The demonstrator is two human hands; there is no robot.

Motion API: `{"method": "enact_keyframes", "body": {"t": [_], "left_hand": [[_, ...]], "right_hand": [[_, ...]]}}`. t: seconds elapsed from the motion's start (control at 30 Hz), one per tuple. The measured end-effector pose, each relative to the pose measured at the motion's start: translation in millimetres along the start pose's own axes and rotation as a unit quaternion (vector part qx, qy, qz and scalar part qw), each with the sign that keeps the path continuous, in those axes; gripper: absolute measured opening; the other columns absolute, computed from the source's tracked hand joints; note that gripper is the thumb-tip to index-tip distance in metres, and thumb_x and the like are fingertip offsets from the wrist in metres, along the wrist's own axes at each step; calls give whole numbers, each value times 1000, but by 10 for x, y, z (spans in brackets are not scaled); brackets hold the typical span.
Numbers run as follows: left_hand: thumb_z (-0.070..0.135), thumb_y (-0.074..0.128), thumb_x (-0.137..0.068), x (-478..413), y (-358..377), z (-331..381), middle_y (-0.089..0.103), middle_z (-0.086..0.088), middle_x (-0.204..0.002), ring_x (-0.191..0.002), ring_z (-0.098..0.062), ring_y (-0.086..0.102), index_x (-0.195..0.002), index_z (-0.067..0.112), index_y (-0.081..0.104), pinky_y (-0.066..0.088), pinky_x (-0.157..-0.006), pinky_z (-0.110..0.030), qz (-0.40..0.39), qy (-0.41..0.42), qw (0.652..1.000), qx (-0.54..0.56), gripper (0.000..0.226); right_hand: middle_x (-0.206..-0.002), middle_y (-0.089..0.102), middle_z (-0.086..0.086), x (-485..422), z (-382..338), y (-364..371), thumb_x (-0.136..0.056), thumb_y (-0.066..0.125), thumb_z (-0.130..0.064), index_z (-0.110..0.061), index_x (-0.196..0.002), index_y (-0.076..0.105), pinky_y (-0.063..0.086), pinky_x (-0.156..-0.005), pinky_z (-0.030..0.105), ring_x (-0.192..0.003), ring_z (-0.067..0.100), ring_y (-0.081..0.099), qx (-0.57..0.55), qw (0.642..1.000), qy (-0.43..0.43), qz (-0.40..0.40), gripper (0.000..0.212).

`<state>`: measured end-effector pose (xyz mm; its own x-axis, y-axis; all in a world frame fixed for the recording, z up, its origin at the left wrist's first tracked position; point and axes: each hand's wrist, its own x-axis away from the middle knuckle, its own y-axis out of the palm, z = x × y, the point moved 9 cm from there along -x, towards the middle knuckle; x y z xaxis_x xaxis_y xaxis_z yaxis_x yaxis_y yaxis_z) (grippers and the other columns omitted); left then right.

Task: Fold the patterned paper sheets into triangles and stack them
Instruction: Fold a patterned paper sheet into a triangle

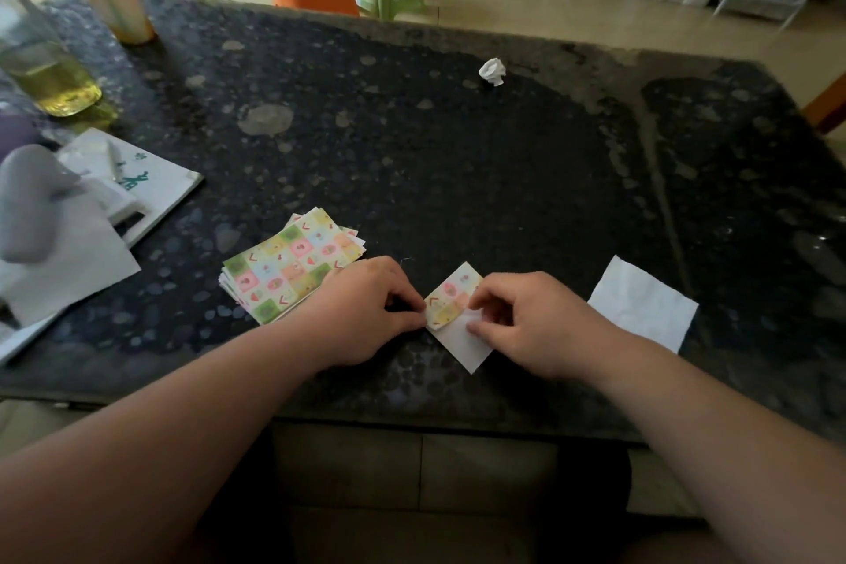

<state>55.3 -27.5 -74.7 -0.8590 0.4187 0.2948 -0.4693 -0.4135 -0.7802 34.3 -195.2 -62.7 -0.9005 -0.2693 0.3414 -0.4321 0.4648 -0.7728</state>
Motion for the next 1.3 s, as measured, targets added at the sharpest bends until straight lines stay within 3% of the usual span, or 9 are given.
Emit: {"method": "enact_keyframes", "body": {"t": [0.13,0.23,0.4,0.53,0.67,0.97,1.1,1.3], "left_hand": [[52,76,-84,-23,-1,-1,56,19,-110,-99,-2,54,-109,39,75,49,-94,-31,2,2,1000,-7,28],[54,76,-83,-17,-17,26,57,18,-108,-97,-4,55,-110,37,75,51,-90,-30,7,7,1000,-6,33],[42,68,-95,-13,-48,46,58,20,-97,-92,-3,56,-105,33,78,52,-90,-31,17,0,1000,8,16],[35,64,-99,-3,-55,39,64,17,-101,-96,-4,58,-101,32,79,51,-94,-36,38,-5,999,7,16],[41,65,-96,19,-32,7,60,13,-107,-104,-10,55,-99,37,77,43,-102,-42,91,-19,996,-6,13],[44,68,-92,188,-22,51,62,11,-103,-100,-14,54,-104,32,73,43,-94,-36,165,-8,986,-37,18],[47,61,-92,404,173,249,58,5,-117,-107,-20,53,-120,25,69,44,-91,-37,148,40,976,-157,37],[71,39,-90,678,551,370,46,-11,-153,-141,-29,43,-150,7,47,36,-117,-49,68,46,974,-211,88]], "right_hand": [[-87,63,-15,-50,-83,99,-91,73,-46,-40,-127,56,51,-72,24,-80,5,60,64,998,-5,12,41],[-104,66,-15,-74,-156,111,-92,68,-54,-40,-131,57,54,-81,28,-92,5,61,78,996,-35,35,43],[-111,72,-10,-98,-203,215,-99,61,-44,-31,-115,75,52,-86,36,-106,13,63,79,991,-82,71,25],[-90,72,-14,-166,-67,184,-99,60,-44,-34,-94,76,55,-78,39,-86,7,64,-5,996,1,86,20],[-77,68,-14,-214,-62,165,-96,64,-49,-36,-73,67,54,-71,33,-75,4,62,-15,995,53,80,27],[-82,72,-15,-243,-75,192,-94,69,-41,-28,-74,73,60,-80,41,-79,8,67,-67,987,130,60,24],[-85,70,-17,-253,-57,185,-94,68,-37,-32,-76,70,59,-82,39,-81,7,66,-64,985,151,58,19],[-92,68,-8,-294,-105,201,-98,60,-26,-29,-88,70,60,-85,40,-86,12,65,-34,984,167,46,14]]}}
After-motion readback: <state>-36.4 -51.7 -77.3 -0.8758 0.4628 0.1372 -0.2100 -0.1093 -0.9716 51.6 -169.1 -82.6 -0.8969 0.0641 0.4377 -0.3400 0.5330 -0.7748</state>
